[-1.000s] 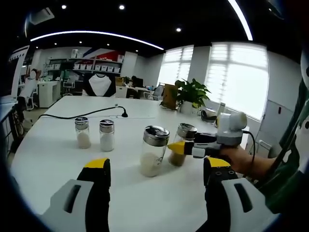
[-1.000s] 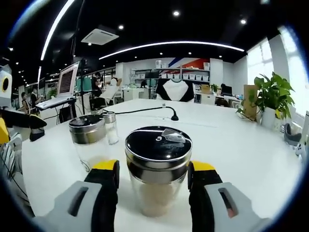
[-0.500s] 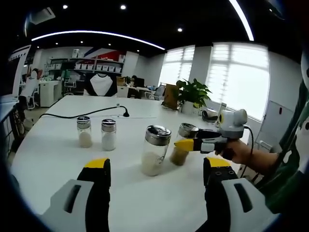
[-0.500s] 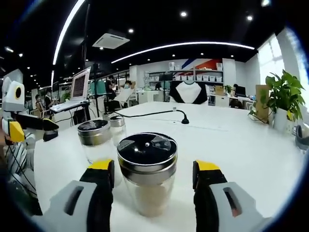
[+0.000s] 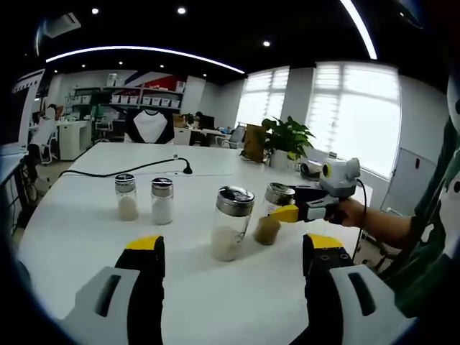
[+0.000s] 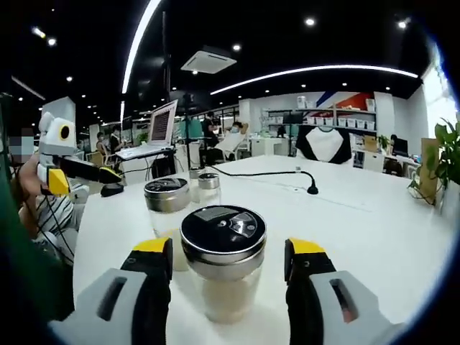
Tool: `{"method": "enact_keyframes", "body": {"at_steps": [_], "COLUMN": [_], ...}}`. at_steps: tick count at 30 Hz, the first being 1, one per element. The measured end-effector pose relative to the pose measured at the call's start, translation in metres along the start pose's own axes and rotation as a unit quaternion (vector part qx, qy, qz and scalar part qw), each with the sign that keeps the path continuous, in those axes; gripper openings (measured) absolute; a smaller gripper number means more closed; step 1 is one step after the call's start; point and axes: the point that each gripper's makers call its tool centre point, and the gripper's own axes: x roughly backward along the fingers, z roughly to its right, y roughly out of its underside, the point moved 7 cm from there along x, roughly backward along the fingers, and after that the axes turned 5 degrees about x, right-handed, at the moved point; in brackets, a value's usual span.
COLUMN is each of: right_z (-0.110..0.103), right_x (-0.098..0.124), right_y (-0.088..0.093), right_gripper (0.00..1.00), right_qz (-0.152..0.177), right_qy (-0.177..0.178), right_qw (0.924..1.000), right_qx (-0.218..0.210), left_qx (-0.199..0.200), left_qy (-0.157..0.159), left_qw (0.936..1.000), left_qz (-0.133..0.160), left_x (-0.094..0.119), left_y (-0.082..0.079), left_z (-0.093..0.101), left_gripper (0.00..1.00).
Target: Rotate the seasoning bottle until the label or dispensing opening points toward the visible target arrow and the bottle remains upright within the marked orientation range
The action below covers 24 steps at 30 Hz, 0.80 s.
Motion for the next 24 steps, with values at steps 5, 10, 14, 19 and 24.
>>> {"method": "enact_keyframes", "body": {"at_steps": [5,10,14,19,24], "right_z": [0.0,0.002,0.002,0.0,0.003], "right_x": [-0.002,-0.004,-0.005,-0.007,-0.011], "right_y": [0.0,-0.001,0.0,-0.001,0.003], "right_gripper": [0.6,0.6,0.58,0.54,0.43], "right_qz": [0.002,0.013,0.007,0.013,0.012], "right_qy": [-0.03,-0.063,-0.085,-0.105,-0.112], "right_qw": [0.9995,0.9978,0.9964,0.9943,0.9935], "right_qx": [-0.011,-0.017,0.002,0.012,0.015], "left_qx": [0.0,-0.002,-0.002,0.001,0.004], "left_qy": [0.002,0.007,0.005,0.001,0.001], "left_qw": [1.0,1.0,1.0,1.0,1.0], "left_qz": [0.001,0.002,0.001,0.003,0.003], "left_x": [-0.001,-0.002,-0.001,0.0,0.0], "left_y": [0.0,-0.001,-0.001,-0.001,0.0], "left_z": [0.001,0.003,0.001,-0.001,-0.001], "left_gripper": [0.83,0.83,0.83,0.83,0.83]}}
